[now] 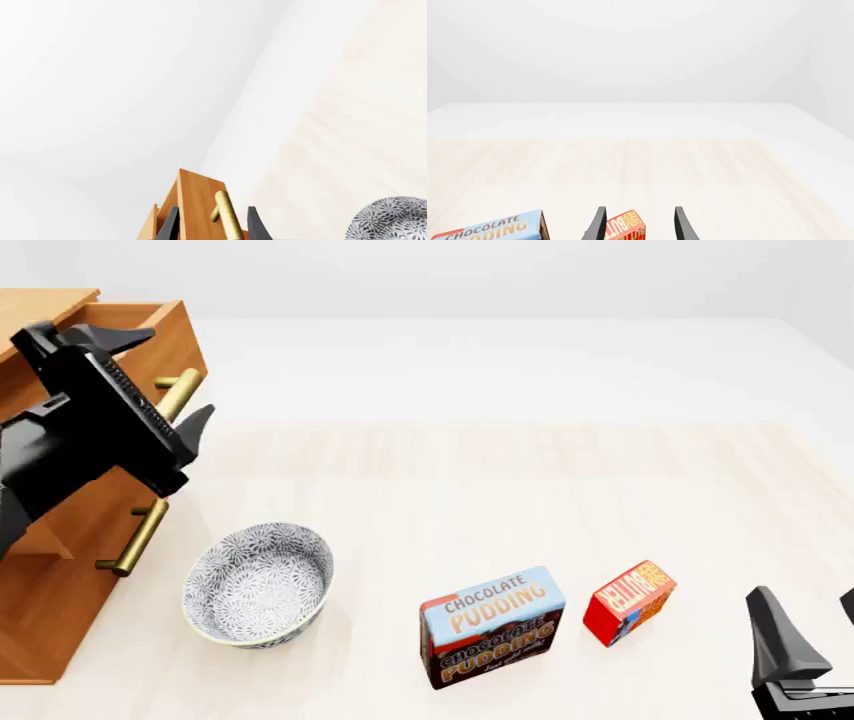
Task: Put the butter at the back in the top drawer of the cabinet and close it.
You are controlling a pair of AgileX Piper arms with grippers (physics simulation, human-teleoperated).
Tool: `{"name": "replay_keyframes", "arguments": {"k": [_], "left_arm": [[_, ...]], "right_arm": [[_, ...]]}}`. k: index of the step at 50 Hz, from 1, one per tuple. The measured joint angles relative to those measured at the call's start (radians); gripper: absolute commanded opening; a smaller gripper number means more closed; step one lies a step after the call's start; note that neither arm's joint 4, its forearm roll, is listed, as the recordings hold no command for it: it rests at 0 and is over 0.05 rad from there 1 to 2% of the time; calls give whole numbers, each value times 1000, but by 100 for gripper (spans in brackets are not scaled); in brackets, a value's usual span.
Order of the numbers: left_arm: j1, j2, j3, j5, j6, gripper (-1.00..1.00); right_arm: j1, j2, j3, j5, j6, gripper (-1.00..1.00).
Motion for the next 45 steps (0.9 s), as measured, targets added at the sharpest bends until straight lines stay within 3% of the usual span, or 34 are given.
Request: {"name": "replay_keyframes", "arguments": {"k": [14,32,37,45], "left_arm": [[-64,-64,-255,324,-210,100],[-52,85,-781,842,-711,100],[-43,118,-869,925,-817,100],[-20,165,-936,1029,-985,100]], "right_arm": [[0,0,0,0,0,100],[0,0,0,0,0,100],[0,0,0,0,0,100],[0,0,0,0,0,100]]}}
